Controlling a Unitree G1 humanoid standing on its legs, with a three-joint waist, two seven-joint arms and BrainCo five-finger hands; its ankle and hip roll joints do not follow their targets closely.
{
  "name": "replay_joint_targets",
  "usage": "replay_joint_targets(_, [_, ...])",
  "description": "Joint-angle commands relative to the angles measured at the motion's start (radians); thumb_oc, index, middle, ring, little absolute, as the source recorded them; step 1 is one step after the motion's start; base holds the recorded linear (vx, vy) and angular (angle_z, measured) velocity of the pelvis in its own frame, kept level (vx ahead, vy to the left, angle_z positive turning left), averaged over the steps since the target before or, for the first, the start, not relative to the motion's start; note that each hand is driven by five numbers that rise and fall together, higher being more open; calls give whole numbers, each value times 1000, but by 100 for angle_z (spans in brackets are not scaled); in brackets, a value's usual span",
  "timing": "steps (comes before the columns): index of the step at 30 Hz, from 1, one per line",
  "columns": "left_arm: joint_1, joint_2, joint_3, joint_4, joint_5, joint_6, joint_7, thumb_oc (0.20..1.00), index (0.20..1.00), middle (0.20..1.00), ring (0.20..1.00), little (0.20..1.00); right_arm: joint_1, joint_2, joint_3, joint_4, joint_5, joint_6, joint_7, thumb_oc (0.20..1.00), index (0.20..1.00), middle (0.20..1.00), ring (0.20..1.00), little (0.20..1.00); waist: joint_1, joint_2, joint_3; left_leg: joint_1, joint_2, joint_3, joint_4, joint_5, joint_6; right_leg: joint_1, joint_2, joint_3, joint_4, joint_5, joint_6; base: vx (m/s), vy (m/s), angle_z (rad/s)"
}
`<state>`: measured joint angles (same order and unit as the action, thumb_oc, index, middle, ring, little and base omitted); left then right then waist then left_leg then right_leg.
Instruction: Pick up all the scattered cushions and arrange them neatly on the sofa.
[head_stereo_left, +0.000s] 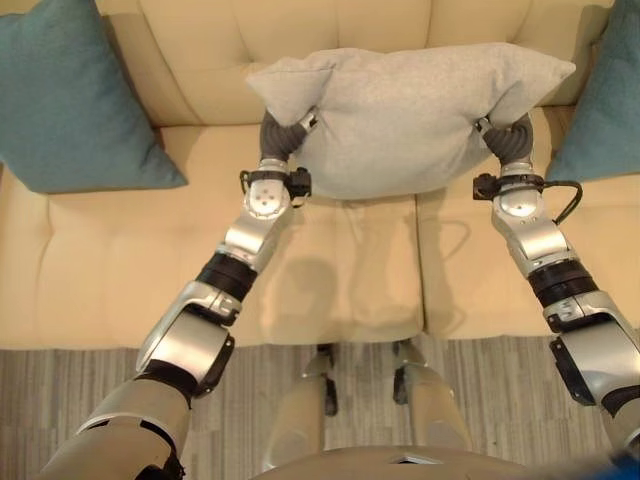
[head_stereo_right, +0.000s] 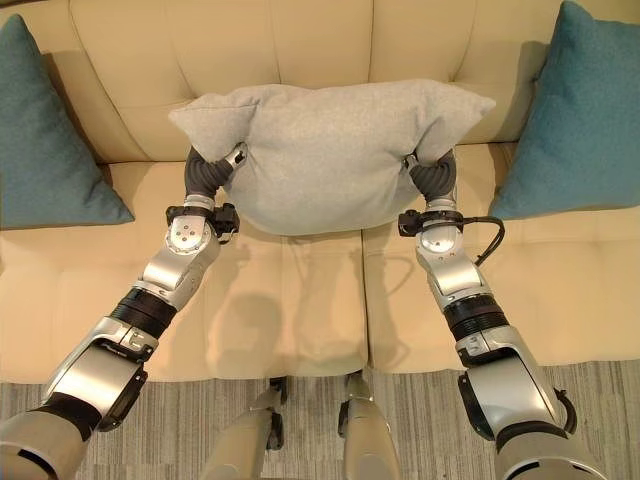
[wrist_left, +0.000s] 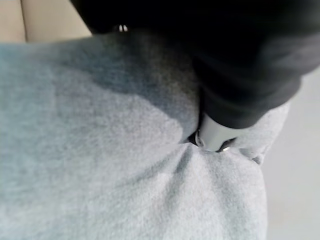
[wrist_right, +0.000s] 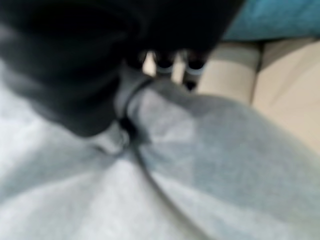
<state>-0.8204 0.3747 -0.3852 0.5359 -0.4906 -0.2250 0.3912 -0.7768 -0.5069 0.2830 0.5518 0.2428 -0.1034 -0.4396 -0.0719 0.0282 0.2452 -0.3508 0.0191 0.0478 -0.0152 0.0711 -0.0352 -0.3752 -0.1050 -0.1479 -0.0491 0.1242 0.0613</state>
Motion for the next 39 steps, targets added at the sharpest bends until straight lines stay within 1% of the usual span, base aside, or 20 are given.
replay_joint_targets(1, [-107,11,-11,18,13,-91,-9,200,200,200,200,200,-120,52,26,-33,-1,-75,3,200,200,200,200,200,7,-34,-32,-45,-12,46,152,-121,-31,-63,-31,42,187,-110,73,0,0,0])
replay_joint_targets(4, [-129,20,-14,40,12,-87,-9,200,200,200,200,200,-147,49,36,1,8,-76,5,200,200,200,200,200,9,-31,-18,-67,-14,45,158,-118,-32,-88,-33,42,195,-110,73,-14,-3,0])
replay_joint_targets(5, [-177,45,-35,96,27,-76,-16,200,200,200,200,200,-203,32,55,62,16,-76,4,200,200,200,200,200,12,-28,-8,-89,-14,45,163,-114,-33,-113,-35,41,206,-106,75,-32,-7,-2])
replay_joint_targets(6, [-180,45,-34,98,26,-77,-16,200,200,200,200,200,-206,32,56,64,17,-77,5,200,200,200,200,200,11,-28,-7,-91,-14,45,164,-114,-32,-115,-35,41,207,-106,75,-55,-13,-4])
replay_joint_targets(11, [-330,104,-73,215,56,-54,-3,200,200,200,200,200,-375,-18,104,184,0,-63,-31,200,200,200,200,200,15,-16,18,-159,-14,37,173,-96,-33,-185,-41,38,230,-99,77,-51,1,1])
replay_joint_targets(12, [-364,108,-74,251,55,-53,3,244,244,244,244,244,-418,-31,121,218,-12,-56,-39,200,200,200,200,200,17,-15,22,-179,-14,35,178,-93,-34,-203,-43,37,235,-99,79,-45,5,5])
replay_joint_targets(13, [-393,115,-82,275,68,-48,9,598,598,598,598,598,-446,-46,136,246,-22,-47,-47,225,225,225,225,225,18,-12,23,-187,-15,34,178,-91,-35,-211,-43,35,238,-99,79,-49,13,8])
replay_joint_targets(14, [-471,118,-101,352,98,-25,39,1000,1000,1000,1000,1000,-532,-68,194,336,-45,-15,-60,824,824,824,824,824,24,-11,25,-212,-19,30,181,-88,-37,-236,-46,35,238,-95,82,-32,12,8])
replay_joint_targets(15, [-473,118,-101,353,98,-26,39,1000,1000,1000,1000,1000,-535,-69,196,338,-45,-16,-59,1000,1000,1000,1000,1000,24,-10,26,-212,-19,29,182,-88,-37,-236,-45,35,238,-95,82,-23,8,7])
replay_joint_targets(16, [-518,114,-108,403,94,-16,56,1000,1000,1000,1000,1000,-592,-83,250,401,-71,14,-59,1000,1000,1000,1000,1000,27,-12,26,-227,-20,29,186,-87,-37,-251,-47,33,238,-88,86,88,-7,4])
replay_joint_targets(17, [-540,119,-114,417,95,-13,60,1000,1000,1000,1000,1000,-616,-94,273,428,-84,28,-58,1000,1000,1000,1000,1000,30,-10,17,-221,-17,21,183,-112,-42,-245,-42,38,239,-112,92,-3,-3,4])
replay_joint_targets(18, [-544,119,-114,419,95,-14,59,1000,1000,1000,1000,1000,-621,-95,275,431,-83,27,-58,1000,1000,1000,1000,1000,27,-12,25,-234,-21,28,185,-85,-38,-255,-47,32,236,-86,86,-5,-2,4])
replay_joint_targets(21, [-602,132,-145,459,109,-1,67,1000,1000,1000,1000,1000,-686,-114,331,496,-134,66,-79,1000,1000,1000,1000,1000,30,-14,17,-242,-25,27,181,-81,-39,-260,-49,30,227,-79,89,-31,6,4])
replay_joint_targets(27, [-637,170,-148,503,125,18,77,1000,1000,1000,1000,1000,-714,-149,338,561,-177,111,-118,1000,1000,1000,1000,1000,33,-16,-2,-231,-30,25,173,-82,-42,-243,-48,29,211,-75,93,0,0,0])
replay_joint_targets(29, [-642,203,-136,520,142,32,94,1000,1000,1000,1000,1000,-706,-181,321,567,-179,123,-142,1000,1000,1000,1000,1000,34,-18,-16,-207,-31,22,163,-86,-43,-216,-47,24,199,-76,94,46,-9,3])
replay_joint_targets(33, [-633,242,-111,527,140,35,104,1000,1000,1000,1000,1000,-691,-228,295,557,-168,127,-164,1000,1000,1000,1000,1000,35,-20,-27,-182,-32,19,156,-91,-44,-187,-47,22,187,-74,96,29,-3,4])
replay_joint_targets(34, [-624,269,-102,521,134,35,104,1000,1000,1000,1000,1000,-684,-253,287,547,-155,124,-163,1000,1000,1000,1000,1000,36,-22,-32,-170,-32,19,151,-93,-45,-175,-46,23,182,-75,96,45,-10,6])
replay_joint_targets(36, [-564,369,-71,490,118,18,81,1000,1000,1000,1000,1000,-632,-347,267,508,-107,98,-133,1000,1000,1000,1000,1000,34,-30,-47,-133,-31,25,152,-104,-45,-132,-43,21,170,-76,94,64,-8,6])
replay_joint_targets(38, [-528,385,-60,463,114,15,75,1000,1000,1000,1000,1000,-593,-364,250,486,-100,94,-126,1000,1000,1000,1000,1000,35,-32,-50,-118,-30,25,151,-108,-44,-114,-43,20,166,-77,93,43,-9,2])
replay_joint_targets(39, [-482,405,-41,425,112,6,60,1000,1000,1000,1000,1000,-542,-392,225,459,-88,82,-106,1000,1000,1000,1000,1000,34,-33,-53,-102,-29,24,151,-109,-45,-97,-43,19,162,-77,93,50,-16,4])
